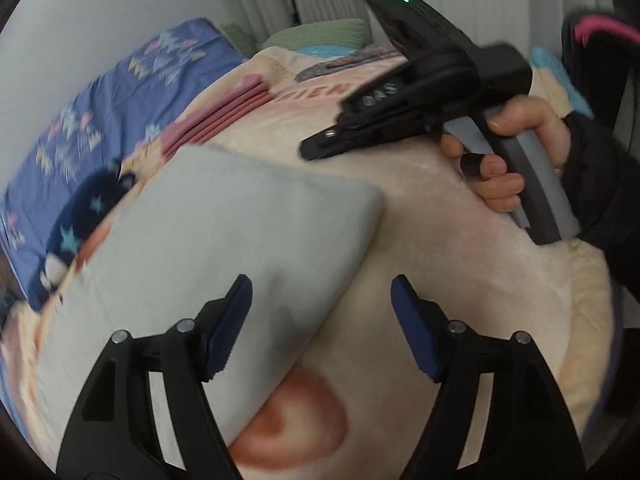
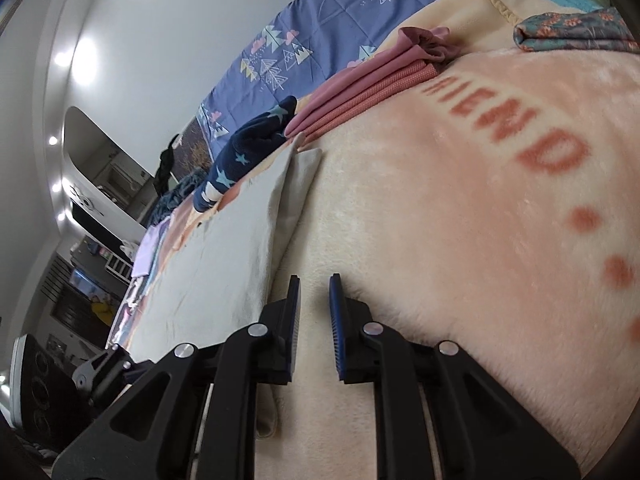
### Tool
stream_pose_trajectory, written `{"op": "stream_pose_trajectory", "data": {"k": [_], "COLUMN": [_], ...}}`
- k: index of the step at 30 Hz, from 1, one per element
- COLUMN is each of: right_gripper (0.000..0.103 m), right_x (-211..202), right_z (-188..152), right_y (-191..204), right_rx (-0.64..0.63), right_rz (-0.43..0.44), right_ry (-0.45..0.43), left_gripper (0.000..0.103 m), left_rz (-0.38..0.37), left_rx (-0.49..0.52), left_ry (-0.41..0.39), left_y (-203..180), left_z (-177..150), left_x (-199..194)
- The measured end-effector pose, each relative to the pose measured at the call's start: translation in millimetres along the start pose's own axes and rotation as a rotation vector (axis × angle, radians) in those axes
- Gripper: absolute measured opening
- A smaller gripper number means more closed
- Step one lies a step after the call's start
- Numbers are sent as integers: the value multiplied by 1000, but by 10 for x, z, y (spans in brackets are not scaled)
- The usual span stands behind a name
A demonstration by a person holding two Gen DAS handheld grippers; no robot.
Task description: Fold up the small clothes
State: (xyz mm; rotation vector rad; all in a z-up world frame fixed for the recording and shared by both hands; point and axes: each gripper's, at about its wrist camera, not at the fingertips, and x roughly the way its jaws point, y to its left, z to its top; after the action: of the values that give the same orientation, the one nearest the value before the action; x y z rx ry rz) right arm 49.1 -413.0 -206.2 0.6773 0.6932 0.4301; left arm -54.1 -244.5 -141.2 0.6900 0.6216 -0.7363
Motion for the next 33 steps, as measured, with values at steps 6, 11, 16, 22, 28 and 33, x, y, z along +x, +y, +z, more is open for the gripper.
{"op": "stream_pose_trajectory", "data": {"k": [6, 11, 16, 22, 28, 33], "right_gripper": [15, 16, 16, 16, 40, 48], "right_x": [-66, -75, -75, -17, 249, 838], "right_z": [17, 13, 18, 60, 352, 695], "right_y": [-71, -76, -90, 5, 215, 275], "right_rx": [50, 66, 58, 49, 63, 47], "right_rz": [72, 93, 85, 11, 18, -30], "right_ry": [-23, -20, -10, 33, 150, 265], "left_gripper": [74, 57, 8, 8, 8, 8], "left_rz": [117, 107, 50, -128, -154, -180], "left_rx": [32, -2, -172, -429, -422, -444], "left_ry": [49, 54, 11, 3, -2, -11], "left_y": [-131, -83, 161, 546, 499, 535], "left_z": [251, 285, 198, -22, -43, -55], "left_x": [339, 369, 228, 226, 237, 252]}}
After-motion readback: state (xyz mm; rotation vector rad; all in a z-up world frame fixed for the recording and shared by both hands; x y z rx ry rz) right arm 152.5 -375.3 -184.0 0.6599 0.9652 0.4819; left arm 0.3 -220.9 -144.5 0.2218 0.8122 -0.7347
